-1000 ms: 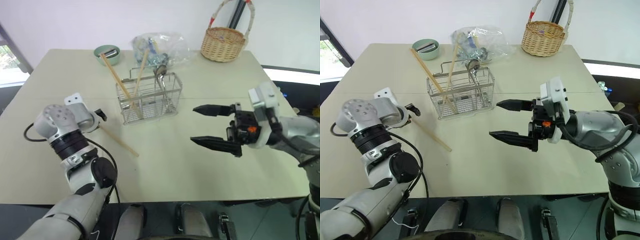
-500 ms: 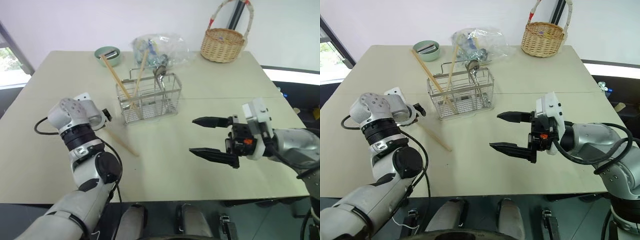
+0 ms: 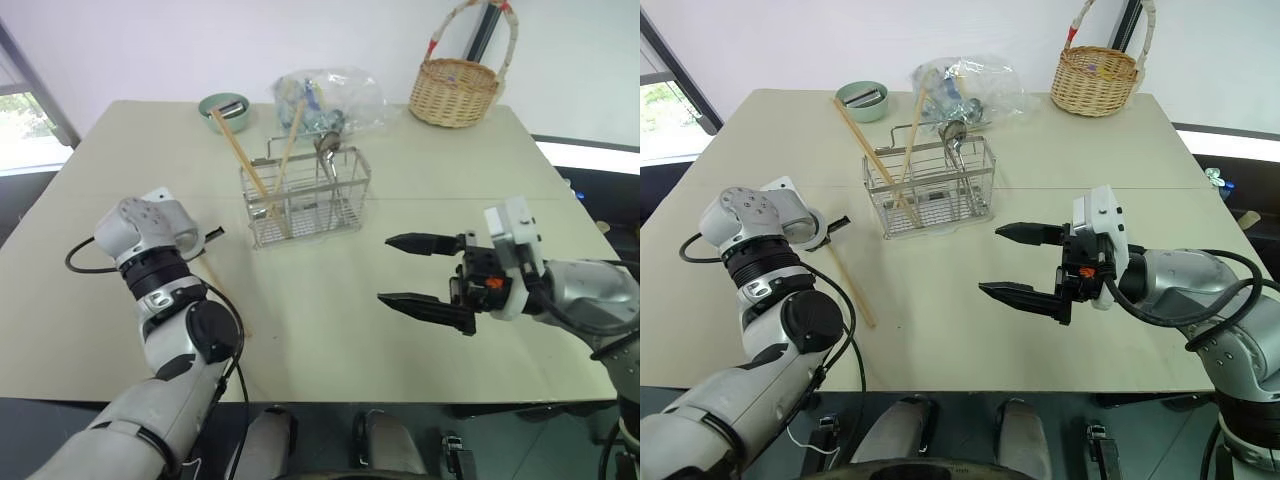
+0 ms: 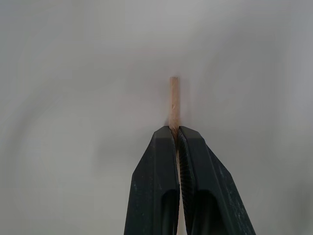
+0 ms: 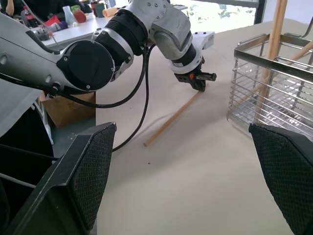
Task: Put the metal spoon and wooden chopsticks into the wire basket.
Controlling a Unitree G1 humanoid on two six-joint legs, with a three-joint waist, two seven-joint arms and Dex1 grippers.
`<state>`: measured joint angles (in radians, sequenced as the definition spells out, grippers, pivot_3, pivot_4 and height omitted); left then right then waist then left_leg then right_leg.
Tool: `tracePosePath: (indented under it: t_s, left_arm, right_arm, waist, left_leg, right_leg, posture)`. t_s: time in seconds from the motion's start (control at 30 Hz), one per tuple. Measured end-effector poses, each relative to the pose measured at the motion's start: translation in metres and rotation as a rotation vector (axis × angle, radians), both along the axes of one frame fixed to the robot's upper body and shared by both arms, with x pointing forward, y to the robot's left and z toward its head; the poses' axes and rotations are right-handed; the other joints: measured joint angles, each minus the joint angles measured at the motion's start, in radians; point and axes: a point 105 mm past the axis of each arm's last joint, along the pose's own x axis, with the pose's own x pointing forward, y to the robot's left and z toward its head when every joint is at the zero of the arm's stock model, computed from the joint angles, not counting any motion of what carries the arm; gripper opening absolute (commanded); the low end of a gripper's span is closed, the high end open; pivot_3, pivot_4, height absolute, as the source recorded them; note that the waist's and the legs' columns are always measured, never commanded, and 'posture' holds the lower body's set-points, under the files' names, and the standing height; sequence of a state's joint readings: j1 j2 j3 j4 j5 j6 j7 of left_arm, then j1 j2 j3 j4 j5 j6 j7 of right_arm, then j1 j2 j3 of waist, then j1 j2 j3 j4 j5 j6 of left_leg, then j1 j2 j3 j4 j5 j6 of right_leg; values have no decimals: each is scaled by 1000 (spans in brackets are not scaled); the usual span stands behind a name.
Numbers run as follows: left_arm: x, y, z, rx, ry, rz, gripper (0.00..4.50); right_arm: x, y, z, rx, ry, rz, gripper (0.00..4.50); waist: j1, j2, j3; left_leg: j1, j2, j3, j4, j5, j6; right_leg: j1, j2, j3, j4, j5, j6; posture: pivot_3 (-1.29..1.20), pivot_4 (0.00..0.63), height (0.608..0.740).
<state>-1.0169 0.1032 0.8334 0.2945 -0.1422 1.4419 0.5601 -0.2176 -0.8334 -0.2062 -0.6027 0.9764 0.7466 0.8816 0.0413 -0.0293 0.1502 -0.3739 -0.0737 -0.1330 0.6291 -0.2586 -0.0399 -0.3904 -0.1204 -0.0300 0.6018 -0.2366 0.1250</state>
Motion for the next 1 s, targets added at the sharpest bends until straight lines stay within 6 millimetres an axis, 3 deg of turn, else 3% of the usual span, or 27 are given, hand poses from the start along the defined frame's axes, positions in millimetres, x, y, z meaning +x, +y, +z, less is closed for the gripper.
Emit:
tracePosePath:
  t_s: [0.2,0.33,0.4,0.5,0.63,0.73,0.83,0.9,1.0]
  left_arm:
    - [-1,18,1,-17,-19,39,20]
    - [0,51,13,6,-84,105,20]
    - [3,76,33,62,-179,147,20]
    - [7,111,81,197,-386,190,20]
    - [10,131,150,313,-745,168,20]
    - [15,117,189,243,-993,86,20]
    - [14,86,244,92,-1292,-58,20]
    - [3,62,289,12,-1488,-173,20]
    - [-8,31,321,-6,-1613,-312,20]
  right_arm:
    - [1,-1,1,9,-5,3,4500]
    - [1,-3,1,9,-3,13,4500]
    - [4,-6,1,1,-5,8,4500]
    - [10,-11,3,-4,-19,-10,4500]
    - [19,-15,12,-1,-58,-42,4500]
    - [23,-16,15,3,-67,-60,4500]
    - [27,-16,22,8,-95,-82,4500]
    - [28,-16,25,10,-106,-94,4500]
    - [30,-17,25,11,-107,-110,4500]
  waist:
    - [-5,0,0]
    - [-9,-2,1]
    - [-8,-3,2]
    - [-4,-4,2]
    - [1,-4,2]
    - [4,-5,2]
    - [-2,-7,3]
    - [-4,-7,3]
    - [-6,-5,2]
  left_leg:
    - [0,0,0,-1,0,0]
    - [-1,1,0,-1,0,0]
    - [-2,1,0,-1,0,-1]
    - [-2,1,0,-1,-1,-1]
    - [-2,1,-1,-1,-1,-1]
    - [-3,1,-2,0,-1,-1]
    - [-6,1,-3,1,-1,-1]
    - [-6,1,-2,1,-1,0]
    - [-2,1,-1,0,-1,0]
  right_leg:
    - [-2,1,0,0,0,0]
    - [-5,2,0,2,0,-1]
    - [-5,1,0,2,1,-1]
    - [-5,1,1,1,1,-1]
    - [-3,0,0,-2,1,-1]
    - [-2,0,-1,-3,1,-1]
    - [-4,0,-1,-3,1,-1]
    - [-4,0,-1,-3,1,-1]
    - [-1,0,0,-2,1,-1]
  posture:
    - [0,150,688]
    - [0,150,688]
    - [0,150,688]
    - [0,150,688]
    - [0,150,688]
    - [0,150,688]
    - [0,150,688]
    - [0,150,688]
    - [0,150,688]
